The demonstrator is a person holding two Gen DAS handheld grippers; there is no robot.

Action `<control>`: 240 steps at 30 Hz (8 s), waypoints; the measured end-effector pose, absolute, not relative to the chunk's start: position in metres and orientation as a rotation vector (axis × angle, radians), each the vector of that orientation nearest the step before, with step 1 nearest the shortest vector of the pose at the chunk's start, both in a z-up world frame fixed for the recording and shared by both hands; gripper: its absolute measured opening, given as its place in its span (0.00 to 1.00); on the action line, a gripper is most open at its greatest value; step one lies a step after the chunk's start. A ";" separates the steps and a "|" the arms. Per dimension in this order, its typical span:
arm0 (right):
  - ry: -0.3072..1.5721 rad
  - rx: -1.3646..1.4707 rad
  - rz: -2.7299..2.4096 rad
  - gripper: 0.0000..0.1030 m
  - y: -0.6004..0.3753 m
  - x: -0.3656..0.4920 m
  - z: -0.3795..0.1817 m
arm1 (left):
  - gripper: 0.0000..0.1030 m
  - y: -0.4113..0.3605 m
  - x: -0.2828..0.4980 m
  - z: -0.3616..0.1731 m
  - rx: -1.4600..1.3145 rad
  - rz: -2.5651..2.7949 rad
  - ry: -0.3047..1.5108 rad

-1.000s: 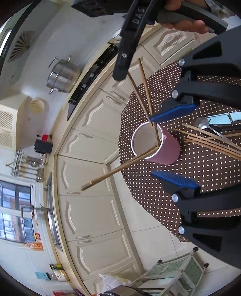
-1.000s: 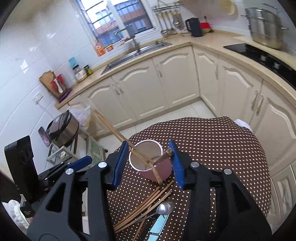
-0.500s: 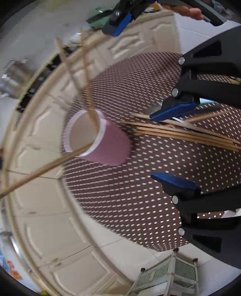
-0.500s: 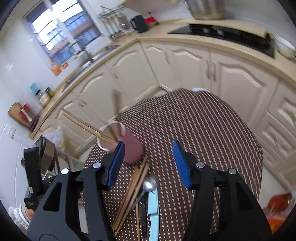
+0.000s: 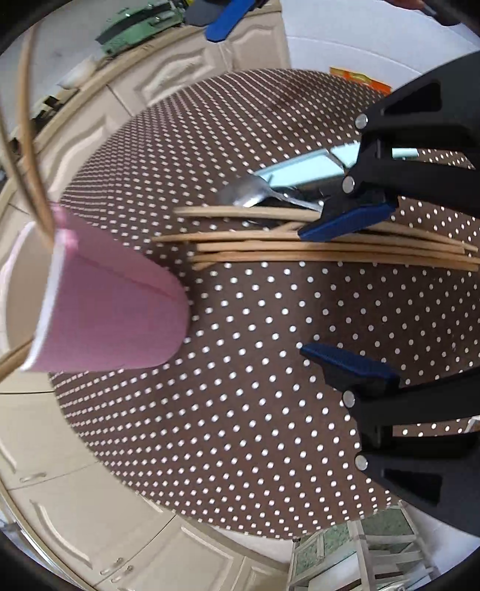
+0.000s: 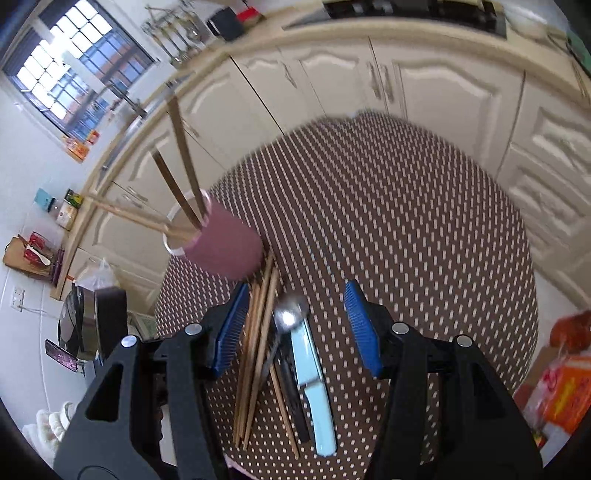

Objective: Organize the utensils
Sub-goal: 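Move both tools back down toward the remaining chopsticks, then close the left tool on a wooden chopstick while the right tool grasps another chopstick, then lift both held chopsticks up and over the pink cup, then lower the left tool's chopstick into the pink cup and open it while the right tool releases its chopstick, then move both tools back down to the chopsticks and utensils on the table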

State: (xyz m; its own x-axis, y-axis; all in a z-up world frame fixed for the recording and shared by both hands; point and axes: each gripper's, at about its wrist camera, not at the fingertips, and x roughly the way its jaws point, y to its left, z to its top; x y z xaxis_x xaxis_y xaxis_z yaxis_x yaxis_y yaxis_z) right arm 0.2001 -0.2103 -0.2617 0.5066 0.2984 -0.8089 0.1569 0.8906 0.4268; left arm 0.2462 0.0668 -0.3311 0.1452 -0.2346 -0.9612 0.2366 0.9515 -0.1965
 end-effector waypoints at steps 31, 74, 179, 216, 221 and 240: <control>1.305 0.492 0.081 0.53 -0.146 0.214 -0.329 | 0.05 0.024 0.261 -0.353 0.072 -0.322 1.424; 1.151 0.534 0.201 0.06 -0.095 0.276 -0.313 | 0.05 0.117 0.229 -0.274 -0.240 -0.343 1.031; 0.852 0.264 0.268 0.07 -0.100 0.293 -0.181 | 0.05 0.062 0.299 -0.197 -0.208 -0.207 0.518; 0.760 0.248 0.216 0.52 -0.099 0.249 -0.154 | 0.45 0.087 0.232 -0.206 -0.203 -0.267 0.700; 0.728 0.219 0.165 0.52 -0.111 0.228 -0.145 | 0.45 0.082 0.221 -0.218 -0.174 -0.297 0.766; 1.001 0.325 0.017 0.53 -0.152 0.195 -0.246 | 0.45 0.045 0.227 -0.312 -0.038 -0.378 1.194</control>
State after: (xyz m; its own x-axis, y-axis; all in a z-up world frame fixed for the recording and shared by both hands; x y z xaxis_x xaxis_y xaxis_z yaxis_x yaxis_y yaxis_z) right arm 0.1953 -0.1515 -0.2463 0.5431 0.1623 -0.8238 0.1340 0.9518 0.2758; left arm 0.2270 0.0451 -0.3121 0.3135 -0.3064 -0.8988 0.2665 0.9369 -0.2264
